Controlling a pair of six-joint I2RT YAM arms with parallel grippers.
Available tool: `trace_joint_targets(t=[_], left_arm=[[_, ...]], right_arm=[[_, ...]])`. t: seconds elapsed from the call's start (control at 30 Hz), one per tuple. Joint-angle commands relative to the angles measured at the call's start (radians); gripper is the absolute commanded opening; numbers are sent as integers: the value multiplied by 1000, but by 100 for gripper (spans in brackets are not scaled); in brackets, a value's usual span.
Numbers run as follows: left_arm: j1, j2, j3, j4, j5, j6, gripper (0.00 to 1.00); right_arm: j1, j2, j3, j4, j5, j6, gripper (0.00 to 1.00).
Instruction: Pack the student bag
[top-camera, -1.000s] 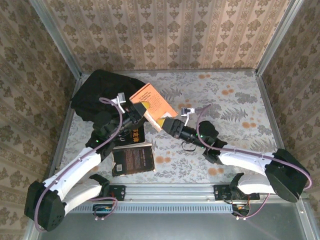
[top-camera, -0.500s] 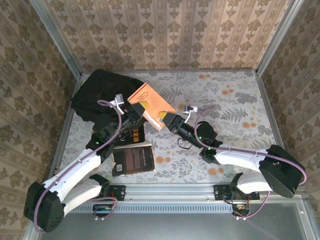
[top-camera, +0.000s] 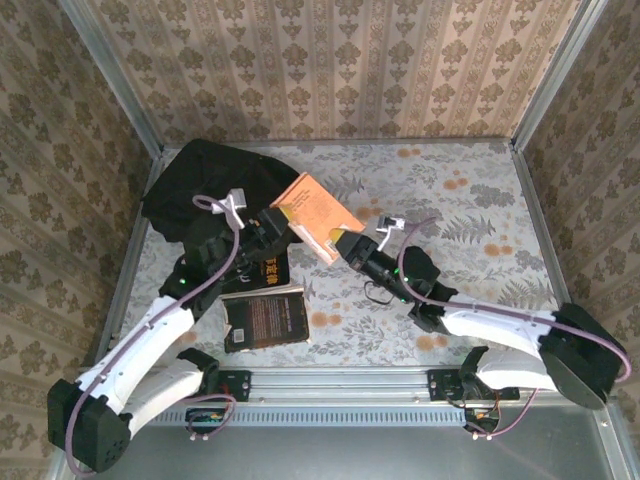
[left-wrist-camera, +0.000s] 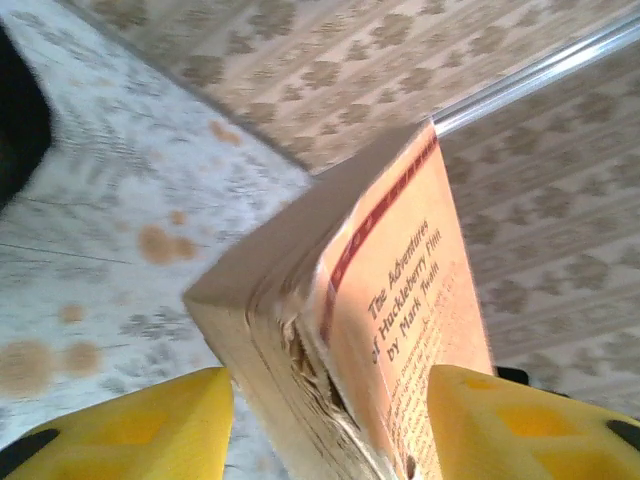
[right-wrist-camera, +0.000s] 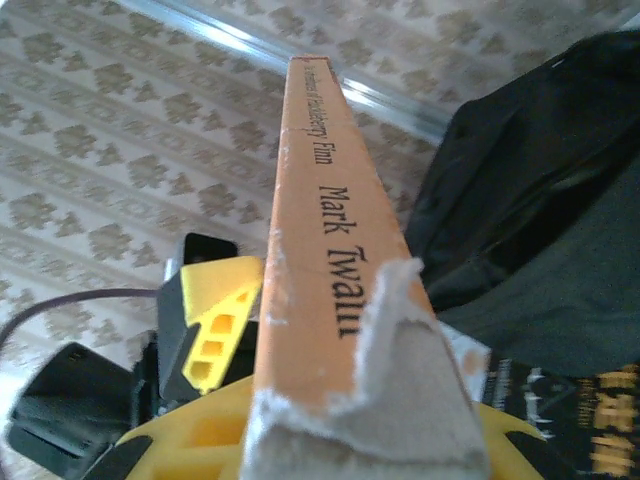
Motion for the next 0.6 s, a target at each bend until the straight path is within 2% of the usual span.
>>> trace_joint_targets(t=[0.0,0.13,0.23,0.33,0.47,0.57], left_arm=[[2,72,210,-425,-72,372,58],[-28,298,452,-736,-155,650,66],[-78,431,578,-853,-282,789,71],[-105,530,667,-910,-423,881,74],[-100,659,777,-972,-510,937,77],[-101,761,862,-1013,-536,951,78]], right_arm=[[-11,-137,-7,-276,123,-138,0],[-32,-237,-6,-463,152,-235,0],[-64,-285,-28,-504,151,-252,0],[-113,-330,-53,-531,135,-237,0],[-198,-389,-80,-595,103,-213,0],[-243,-432,-104,-618,78,-214,0]])
